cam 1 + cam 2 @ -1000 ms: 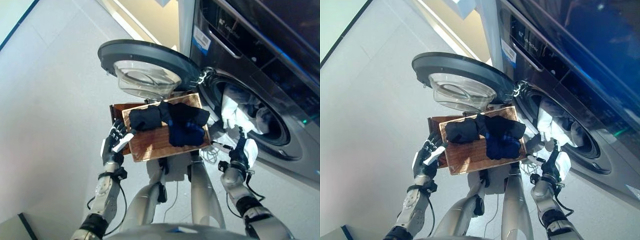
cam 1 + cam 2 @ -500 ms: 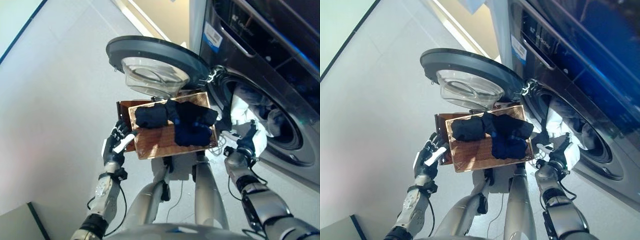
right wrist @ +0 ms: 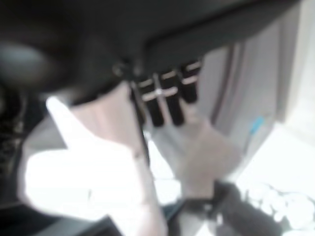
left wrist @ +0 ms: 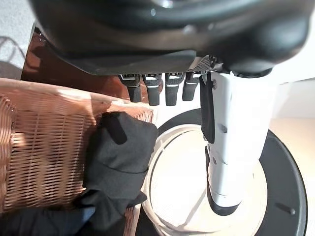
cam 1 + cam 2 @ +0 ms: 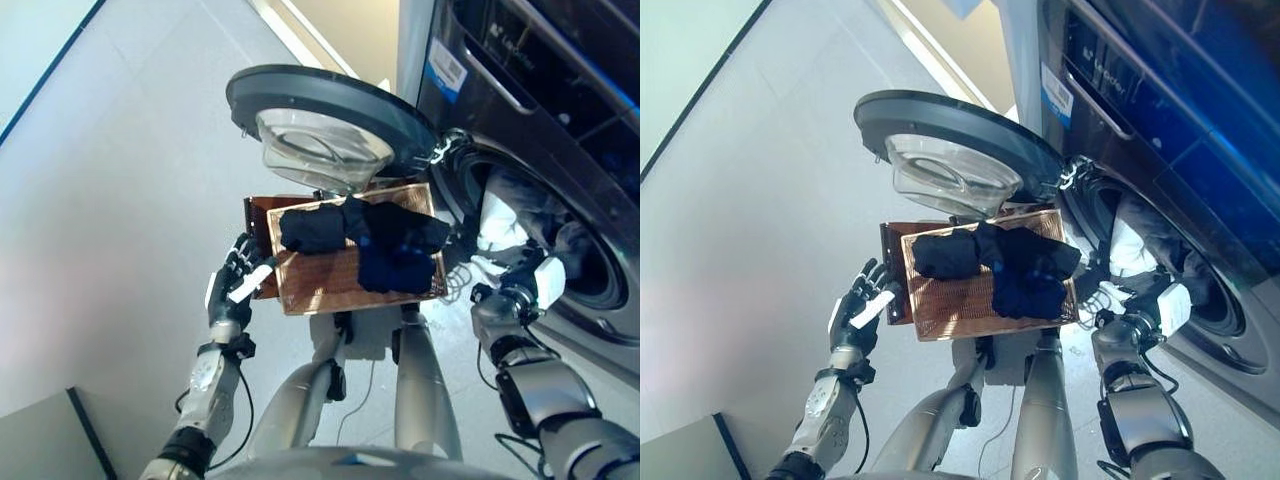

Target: Pick up the clothes and place them into the washing machine

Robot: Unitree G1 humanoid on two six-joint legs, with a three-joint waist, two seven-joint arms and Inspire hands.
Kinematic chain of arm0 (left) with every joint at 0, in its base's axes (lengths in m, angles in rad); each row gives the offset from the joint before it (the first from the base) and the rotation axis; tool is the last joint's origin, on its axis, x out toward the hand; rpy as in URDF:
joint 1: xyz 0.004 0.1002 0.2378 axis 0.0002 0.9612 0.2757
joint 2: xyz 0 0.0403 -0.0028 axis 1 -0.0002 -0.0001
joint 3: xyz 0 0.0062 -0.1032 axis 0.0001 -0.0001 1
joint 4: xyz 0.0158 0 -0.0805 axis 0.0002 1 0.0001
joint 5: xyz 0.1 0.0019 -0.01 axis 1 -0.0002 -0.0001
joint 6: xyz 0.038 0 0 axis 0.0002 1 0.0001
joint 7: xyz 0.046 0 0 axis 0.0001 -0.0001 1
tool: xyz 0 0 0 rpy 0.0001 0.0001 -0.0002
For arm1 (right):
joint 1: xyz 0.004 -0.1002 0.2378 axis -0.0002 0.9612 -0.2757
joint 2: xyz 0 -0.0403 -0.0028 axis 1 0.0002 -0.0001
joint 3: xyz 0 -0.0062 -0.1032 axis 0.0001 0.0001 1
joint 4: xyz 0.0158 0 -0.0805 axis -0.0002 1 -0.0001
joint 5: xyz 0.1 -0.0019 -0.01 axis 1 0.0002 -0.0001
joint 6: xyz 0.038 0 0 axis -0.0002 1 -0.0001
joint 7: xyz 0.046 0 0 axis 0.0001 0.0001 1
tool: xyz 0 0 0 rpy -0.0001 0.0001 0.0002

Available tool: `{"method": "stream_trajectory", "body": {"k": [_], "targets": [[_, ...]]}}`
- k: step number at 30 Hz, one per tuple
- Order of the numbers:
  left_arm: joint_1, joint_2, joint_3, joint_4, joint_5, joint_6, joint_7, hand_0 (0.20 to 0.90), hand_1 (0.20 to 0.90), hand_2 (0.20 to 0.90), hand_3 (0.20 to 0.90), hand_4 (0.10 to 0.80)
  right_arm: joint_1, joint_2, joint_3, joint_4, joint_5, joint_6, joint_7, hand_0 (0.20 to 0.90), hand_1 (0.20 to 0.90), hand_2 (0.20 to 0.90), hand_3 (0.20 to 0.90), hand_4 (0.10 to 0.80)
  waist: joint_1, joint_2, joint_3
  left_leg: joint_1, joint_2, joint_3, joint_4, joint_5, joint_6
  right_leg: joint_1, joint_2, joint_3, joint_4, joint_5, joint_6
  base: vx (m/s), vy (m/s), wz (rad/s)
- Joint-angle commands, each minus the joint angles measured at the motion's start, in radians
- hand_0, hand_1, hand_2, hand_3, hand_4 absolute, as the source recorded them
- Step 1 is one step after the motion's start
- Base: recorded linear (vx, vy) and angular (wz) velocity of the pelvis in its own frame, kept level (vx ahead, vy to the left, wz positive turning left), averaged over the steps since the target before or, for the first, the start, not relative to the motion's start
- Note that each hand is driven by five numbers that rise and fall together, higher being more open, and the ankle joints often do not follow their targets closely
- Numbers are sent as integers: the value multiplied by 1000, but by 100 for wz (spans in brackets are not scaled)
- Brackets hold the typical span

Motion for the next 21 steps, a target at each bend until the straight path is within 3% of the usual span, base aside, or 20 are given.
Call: {"method": "stream_trajectory", "body": {"k": [1,9,10,12,21], "targets": [[6,54,22,-110,-11,-74,-5,900,900,900,900,800,-118,-163,60,16,-9,-13,17,900,900,900,900,800,23,29,-5,-28,-24,-23,-9,-26,-106,47,16,-38,-122,48,2,0,0,0],[17,76,22,-175,-15,-71,-17,900,900,900,900,800,-226,-224,119,35,-34,6,30,900,900,900,900,800,40,33,6,-69,-16,-22,-9,-14,-111,-3,25,-37,-103,42,-4,-1,-13,0],[17,77,21,-179,-15,-72,-18,900,900,900,900,800,-229,-224,121,35,-37,7,30,439,439,439,439,471,42,33,6,-71,-15,-21,-9,-13,-111,-7,26,-38,-99,41,-4,9,-35,-2],[18,79,21,-185,-14,-73,-18,900,900,900,900,800,-231,-222,129,26,-43,4,36,200,200,200,200,300,41,28,9,-76,-12,-20,-9,-12,-113,-17,28,-38,-93,40,-5,3,-17,-1],[16,81,23,-191,-12,-80,-24,900,900,900,900,800,-238,-209,148,32,-25,-18,68,200,200,200,200,300,36,12,3,-78,-7,-23,-9,-12,-116,-26,32,-46,-84,34,-4,0,-9,1]]}}
